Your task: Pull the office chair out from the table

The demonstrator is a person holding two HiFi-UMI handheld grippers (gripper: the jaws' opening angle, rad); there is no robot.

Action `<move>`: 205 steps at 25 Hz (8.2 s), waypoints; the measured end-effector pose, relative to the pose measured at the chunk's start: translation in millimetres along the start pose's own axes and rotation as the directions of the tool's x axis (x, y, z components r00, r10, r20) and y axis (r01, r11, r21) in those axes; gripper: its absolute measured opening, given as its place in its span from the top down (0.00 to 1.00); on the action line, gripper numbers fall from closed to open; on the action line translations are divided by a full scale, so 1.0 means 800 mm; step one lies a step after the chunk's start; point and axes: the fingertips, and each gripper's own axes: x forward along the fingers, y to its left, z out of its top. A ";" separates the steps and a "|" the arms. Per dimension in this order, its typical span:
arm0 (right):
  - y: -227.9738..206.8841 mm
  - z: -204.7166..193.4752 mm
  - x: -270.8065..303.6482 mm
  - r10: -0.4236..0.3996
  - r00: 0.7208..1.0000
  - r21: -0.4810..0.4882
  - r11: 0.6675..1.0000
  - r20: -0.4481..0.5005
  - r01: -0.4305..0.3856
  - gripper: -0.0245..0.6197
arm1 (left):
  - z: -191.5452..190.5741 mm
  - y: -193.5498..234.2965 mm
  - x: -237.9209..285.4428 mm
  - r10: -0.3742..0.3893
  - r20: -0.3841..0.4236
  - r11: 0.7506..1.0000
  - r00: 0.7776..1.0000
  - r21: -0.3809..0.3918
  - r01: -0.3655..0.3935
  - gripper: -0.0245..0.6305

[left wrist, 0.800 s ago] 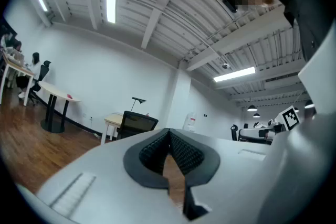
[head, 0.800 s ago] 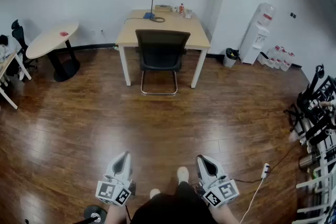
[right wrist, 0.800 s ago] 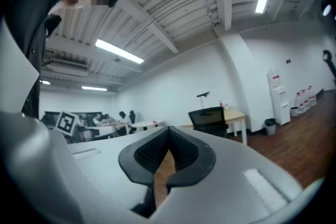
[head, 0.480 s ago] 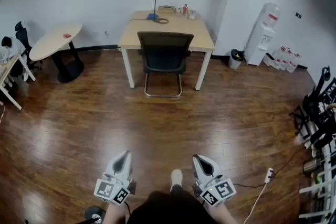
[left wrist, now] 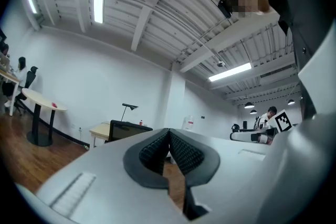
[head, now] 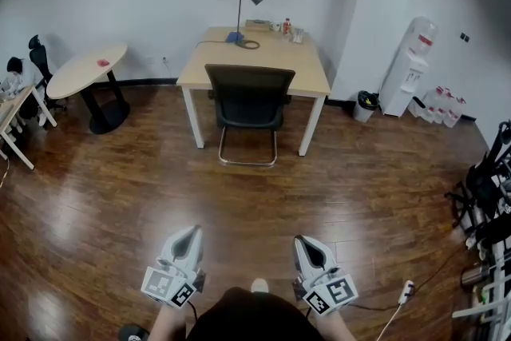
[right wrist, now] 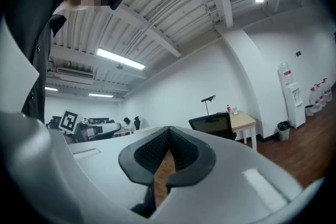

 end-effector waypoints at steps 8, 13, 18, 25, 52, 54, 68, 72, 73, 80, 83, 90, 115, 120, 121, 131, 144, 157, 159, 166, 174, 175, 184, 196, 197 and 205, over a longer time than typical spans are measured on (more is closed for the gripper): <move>-0.073 0.019 0.007 0.018 1.000 0.001 1.000 -0.014 -0.018 0.94 | -0.005 -0.020 0.066 0.035 0.000 0.999 0.999 0.015 -0.035 0.96; -0.103 0.004 0.015 0.020 0.999 0.037 0.999 -0.038 -0.019 0.94 | -0.021 -0.034 0.092 0.006 -0.034 0.999 0.999 0.034 -0.005 0.96; -0.116 0.002 0.033 0.033 0.998 0.048 0.998 -0.045 -0.031 0.94 | -0.018 -0.031 0.108 0.020 -0.030 0.998 0.999 0.056 -0.018 0.96; -0.124 0.014 0.070 0.033 0.999 0.022 0.999 -0.025 -0.033 0.94 | -0.017 -0.001 0.135 0.038 -0.036 0.998 0.999 0.055 -0.036 0.96; -0.183 0.006 0.327 -0.091 0.995 -0.001 0.996 -0.031 0.091 0.94 | 0.014 0.215 0.292 0.034 0.018 0.998 0.999 0.060 -0.035 0.96; -0.180 0.007 0.348 -0.086 0.996 -0.014 0.996 -0.032 0.086 0.94 | 0.015 0.236 0.300 0.046 0.020 0.997 0.999 0.056 -0.047 0.96; -0.242 0.013 0.457 -0.051 0.998 -0.034 0.998 -0.040 0.049 0.94 | 0.003 0.300 0.389 0.053 0.010 0.998 0.999 0.026 -0.053 0.96; -0.272 0.026 0.503 -0.006 1.000 -0.039 0.999 -0.029 0.005 0.94 | 0.008 0.319 0.429 0.072 0.008 0.996 0.997 0.049 -0.073 0.96; -0.281 0.034 0.513 -0.001 1.000 -0.050 0.999 -0.023 0.000 0.94 | 0.010 0.322 0.439 0.068 0.007 0.996 0.998 0.059 -0.068 0.96; -0.347 0.057 0.560 -0.021 1.000 -0.050 0.999 -0.001 0.021 0.94 | 0.018 0.346 0.505 0.084 0.004 0.994 0.996 0.072 -0.084 0.96; -0.371 0.057 0.570 -0.011 1.000 -0.058 0.998 -0.010 0.011 0.94 | 0.011 0.343 0.539 0.072 0.006 0.994 0.997 0.081 -0.072 0.96; -0.432 0.071 0.620 0.038 0.998 -0.112 0.993 -0.043 -0.043 0.91 | 0.005 0.338 0.625 0.035 0.012 0.992 0.999 0.125 -0.036 0.96; -0.516 0.058 0.750 0.045 0.983 -0.301 0.949 -0.176 -0.097 0.78 | -0.014 0.414 0.795 -0.048 -0.052 0.987 0.997 0.149 0.055 0.96; -0.522 0.034 0.786 0.095 0.955 -0.353 0.915 -0.282 -0.195 0.65 | -0.053 0.423 0.832 -0.180 -0.286 0.921 0.941 0.287 0.263 0.76; -0.523 0.028 0.793 0.107 0.944 -0.375 0.899 -0.312 -0.225 0.63 | -0.061 0.424 0.837 -0.195 -0.338 0.895 0.921 0.323 0.308 0.68; -0.531 -0.073 0.831 -0.031 0.737 -0.607 0.590 -0.675 -0.532 0.46 | -0.166 0.467 0.845 -0.033 -0.715 0.554 0.698 0.568 0.608 0.40; -0.551 -0.125 0.840 -0.133 0.537 -0.524 0.502 -0.833 -0.688 0.52 | -0.219 0.466 0.861 -0.051 -0.829 0.401 0.557 0.494 0.771 0.42; -0.564 -0.153 0.824 -0.231 0.396 -0.457 0.392 -0.889 -0.798 0.81 | -0.251 0.485 0.845 0.102 -0.883 0.197 0.458 0.469 0.861 0.82; -0.564 -0.154 0.826 -0.234 0.393 -0.456 0.392 -0.889 -0.799 0.81 | -0.253 0.487 0.844 0.107 -0.886 0.192 0.451 0.464 0.865 0.83; -0.565 -0.158 0.825 -0.225 0.372 -0.433 0.382 -0.900 -0.817 0.84 | -0.257 0.488 0.842 0.098 -0.919 0.208 0.382 0.395 0.895 0.86; -0.550 -0.157 0.802 -0.220 0.326 -0.391 0.419 -0.919 -0.820 0.90 | -0.257 0.475 0.821 0.119 -0.927 0.214 0.355 0.373 0.903 0.89; -0.545 -0.157 0.797 -0.212 0.322 -0.384 0.420 -0.923 -0.822 0.90 | -0.256 0.473 0.814 0.117 -0.929 0.218 0.351 0.369 0.904 0.89; -0.513 -0.160 0.754 -0.190 0.310 -0.363 0.425 -0.931 -0.829 0.88 | -0.253 0.449 0.765 0.121 -0.929 0.225 0.349 0.369 0.902 0.88; -0.477 -0.165 0.687 -0.193 0.318 -0.370 0.406 -0.928 -0.835 0.89 | -0.254 0.407 0.699 0.137 -0.920 0.239 0.367 0.390 0.889 0.88; -0.475 -0.165 0.682 -0.195 0.322 -0.375 0.402 -0.927 -0.836 0.89 | -0.254 0.403 0.694 0.137 -0.919 0.240 0.370 0.393 0.888 0.88; -0.444 -0.167 0.642 -0.195 0.322 -0.375 0.402 -0.927 -0.835 0.89 | -0.249 0.380 0.648 0.137 -0.917 0.240 0.373 0.397 0.886 0.88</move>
